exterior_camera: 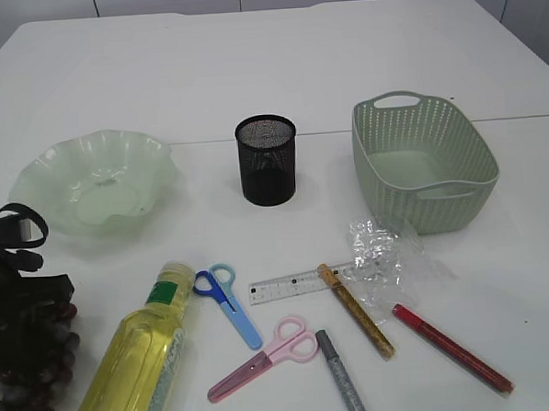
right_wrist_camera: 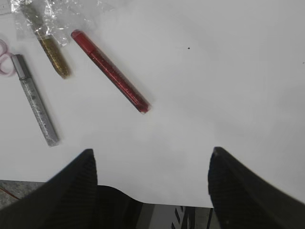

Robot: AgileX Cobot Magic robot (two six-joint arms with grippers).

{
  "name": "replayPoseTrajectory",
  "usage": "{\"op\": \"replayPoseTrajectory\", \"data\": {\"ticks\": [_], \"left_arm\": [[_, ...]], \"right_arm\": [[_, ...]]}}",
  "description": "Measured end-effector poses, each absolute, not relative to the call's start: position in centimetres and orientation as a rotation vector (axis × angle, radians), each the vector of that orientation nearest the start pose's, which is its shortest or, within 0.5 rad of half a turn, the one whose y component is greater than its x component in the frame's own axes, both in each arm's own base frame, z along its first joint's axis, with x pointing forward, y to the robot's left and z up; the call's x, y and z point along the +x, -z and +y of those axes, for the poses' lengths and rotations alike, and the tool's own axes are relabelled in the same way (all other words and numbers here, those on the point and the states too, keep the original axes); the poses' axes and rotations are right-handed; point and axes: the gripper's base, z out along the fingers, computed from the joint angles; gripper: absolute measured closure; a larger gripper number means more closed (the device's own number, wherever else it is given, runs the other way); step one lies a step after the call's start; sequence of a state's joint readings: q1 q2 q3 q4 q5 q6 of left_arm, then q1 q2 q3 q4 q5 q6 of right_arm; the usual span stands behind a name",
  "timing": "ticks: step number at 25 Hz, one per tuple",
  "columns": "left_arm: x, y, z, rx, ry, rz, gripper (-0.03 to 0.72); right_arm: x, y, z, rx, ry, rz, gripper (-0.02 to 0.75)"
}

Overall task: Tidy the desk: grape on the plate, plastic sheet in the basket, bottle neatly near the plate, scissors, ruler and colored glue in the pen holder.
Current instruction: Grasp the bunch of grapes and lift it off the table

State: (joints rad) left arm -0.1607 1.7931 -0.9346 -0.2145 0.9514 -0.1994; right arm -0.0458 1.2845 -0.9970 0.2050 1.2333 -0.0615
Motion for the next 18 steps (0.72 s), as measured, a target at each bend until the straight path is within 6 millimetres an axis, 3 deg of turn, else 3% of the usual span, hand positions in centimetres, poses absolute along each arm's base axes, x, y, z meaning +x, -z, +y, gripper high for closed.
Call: {"op": "replayPoseTrajectory", "data": {"ticks": [18], "left_arm": [[25.9,-18.3,-5.6,-0.22,0.206,3.285,0.608]], "right_arm": [[22.1,-28.8,0.8,0.06,-0.293,2.98,0.206]]}}
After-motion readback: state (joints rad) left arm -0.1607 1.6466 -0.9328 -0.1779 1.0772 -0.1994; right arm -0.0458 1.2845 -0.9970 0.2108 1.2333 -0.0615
